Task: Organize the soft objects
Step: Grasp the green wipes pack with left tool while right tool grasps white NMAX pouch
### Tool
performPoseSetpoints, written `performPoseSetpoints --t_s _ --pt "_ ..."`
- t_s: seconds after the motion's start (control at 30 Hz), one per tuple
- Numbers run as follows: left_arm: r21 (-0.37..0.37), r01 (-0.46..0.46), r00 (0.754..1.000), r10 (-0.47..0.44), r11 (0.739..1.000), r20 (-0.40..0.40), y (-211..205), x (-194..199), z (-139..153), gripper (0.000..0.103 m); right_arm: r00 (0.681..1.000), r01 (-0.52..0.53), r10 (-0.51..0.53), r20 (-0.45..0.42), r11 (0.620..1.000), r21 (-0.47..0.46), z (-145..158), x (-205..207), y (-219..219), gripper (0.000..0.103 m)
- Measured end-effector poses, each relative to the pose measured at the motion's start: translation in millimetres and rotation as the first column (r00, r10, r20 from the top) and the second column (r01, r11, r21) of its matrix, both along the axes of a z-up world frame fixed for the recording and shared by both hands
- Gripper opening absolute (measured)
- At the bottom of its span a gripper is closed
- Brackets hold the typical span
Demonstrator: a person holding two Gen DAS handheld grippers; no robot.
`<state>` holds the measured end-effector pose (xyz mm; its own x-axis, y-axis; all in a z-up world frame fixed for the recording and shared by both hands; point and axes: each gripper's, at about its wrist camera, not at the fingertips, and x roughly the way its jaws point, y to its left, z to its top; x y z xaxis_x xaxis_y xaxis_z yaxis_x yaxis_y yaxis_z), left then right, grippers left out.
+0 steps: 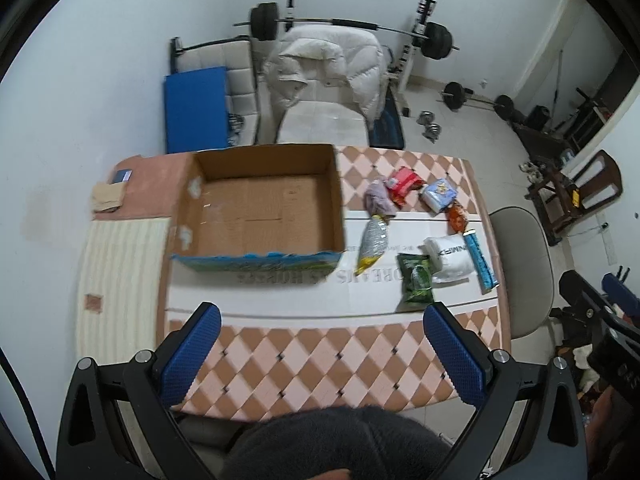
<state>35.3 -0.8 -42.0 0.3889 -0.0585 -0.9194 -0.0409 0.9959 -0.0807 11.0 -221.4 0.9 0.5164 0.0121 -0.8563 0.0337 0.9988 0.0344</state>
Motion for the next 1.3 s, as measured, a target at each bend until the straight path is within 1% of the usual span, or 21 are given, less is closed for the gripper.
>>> performPoseSetpoints --t_s 0.1,0.2,0.27,0.3,0.37,0.43,0.47,0.53,0.57,0.67,0.7,0.77,0.83,0.93,0.97,1.03,1.1,1.17,1.2,1.27,1.3 --pt "-0.003 0.05 0.998 -0.05 0.999 -0.044 -24 30 -34 0.103 0.998 0.041 -0.04 -0.057 0.999 0.001 -38 28 -37 0.103" --pt "-0.029 0.092 0.986 -0.095 0.995 -0.134 -53 67 -84 0.103 0.986 0.061 -0.062 -0.155 0.998 -0.009 -97 67 -73 0.103" --pt "-0.054 0.1 0.97 -0.11 0.993 -0.219 -71 89 -124 0.103 0.963 0.068 -0.064 -0.262 0.998 0.004 -150 99 -95 0.103" --pt "-0.057 0.098 0.963 -0.109 0.994 -0.248 -79 97 -141 0.103 0.952 0.066 -0.059 -0.299 0.998 0.013 -174 111 -103 0.103" --pt "-0.052 0.099 0.943 -0.11 0.994 -0.314 -94 111 -175 0.103 0.924 0.055 -0.041 -0.38 0.998 0.026 -229 139 -117 0.103" --pt "-0.05 0.094 0.923 -0.105 0.994 -0.369 -107 122 -209 0.099 0.898 0.043 -0.024 -0.44 0.999 0.033 -270 161 -125 0.103" --pt "-0.04 0.091 0.911 -0.099 0.995 -0.399 -112 128 -225 0.099 0.879 0.033 -0.007 -0.476 0.998 0.045 -297 175 -128 0.103" --pt "-0.051 0.078 0.89 -0.092 0.996 -0.447 -119 134 -250 0.099 0.854 0.025 0.011 -0.52 0.998 0.063 -333 195 -131 0.103" --pt "-0.048 0.071 0.884 -0.085 0.996 -0.46 -121 139 -258 0.099 0.844 0.018 0.022 -0.536 0.997 0.071 -348 203 -130 0.103" --pt "-0.047 0.054 0.864 -0.07 0.997 -0.498 -130 146 -283 0.099 0.816 -0.012 0.058 -0.576 0.996 0.084 -382 220 -124 0.103" --pt "-0.044 0.054 0.86 -0.069 0.998 -0.505 -133 148 -288 0.099 0.801 -0.01 0.064 -0.595 0.996 0.094 -394 225 -124 0.103" --pt "-0.053 0.064 0.85 -0.082 0.997 -0.521 -140 151 -295 0.099 0.774 -0.03 0.066 -0.629 0.997 0.068 -411 229 -124 0.103" --pt "-0.061 0.089 0.842 -0.108 0.994 -0.529 -150 155 -301 0.099 0.761 -0.067 0.072 -0.644 0.997 0.032 -417 225 -128 0.094" --pt "-0.082 0.121 0.828 -0.147 0.989 -0.541 -166 160 -311 0.099 0.728 -0.064 0.079 -0.681 0.997 0.047 -417 209 -147 0.087" --pt "-0.104 0.129 0.817 -0.165 0.986 -0.553 -173 162 -318 0.099 0.719 -0.067 0.075 -0.691 0.997 0.038 -417 202 -153 0.086" --pt "-0.128 0.137 0.798 -0.186 0.982 -0.573 -186 165 -329 0.099 0.709 -0.057 0.075 -0.701 0.997 0.049 -417 190 -168 0.086" --pt "-0.143 0.148 0.779 -0.205 0.979 -0.593 -200 169 -345 0.098 0.702 -0.012 0.065 -0.709 0.997 0.08 -420 183 -182 0.086" --pt "-0.134 0.166 0.76 -0.214 0.977 -0.613 -212 173 -362 0.098 0.708 0.019 0.049 -0.705 0.996 0.088 -420 179 -195 0.086" --pt "-0.128 0.172 0.756 -0.214 0.977 -0.619 -215 174 -368 0.096 0.71 0.026 0.045 -0.703 0.996 0.089 -421 177 -198 0.087" --pt "-0.103 0.171 0.75 -0.197 0.98 -0.631 -217 177 -380 0.096 0.709 0.028 0.021 -0.705 0.998 0.058 -424 177 -204 0.088" --pt "-0.092 0.17 0.747 -0.189 0.981 -0.637 -217 177 -384 0.087 0.709 0.029 0.017 -0.705 0.998 0.054 -425 176 -206 0.091"
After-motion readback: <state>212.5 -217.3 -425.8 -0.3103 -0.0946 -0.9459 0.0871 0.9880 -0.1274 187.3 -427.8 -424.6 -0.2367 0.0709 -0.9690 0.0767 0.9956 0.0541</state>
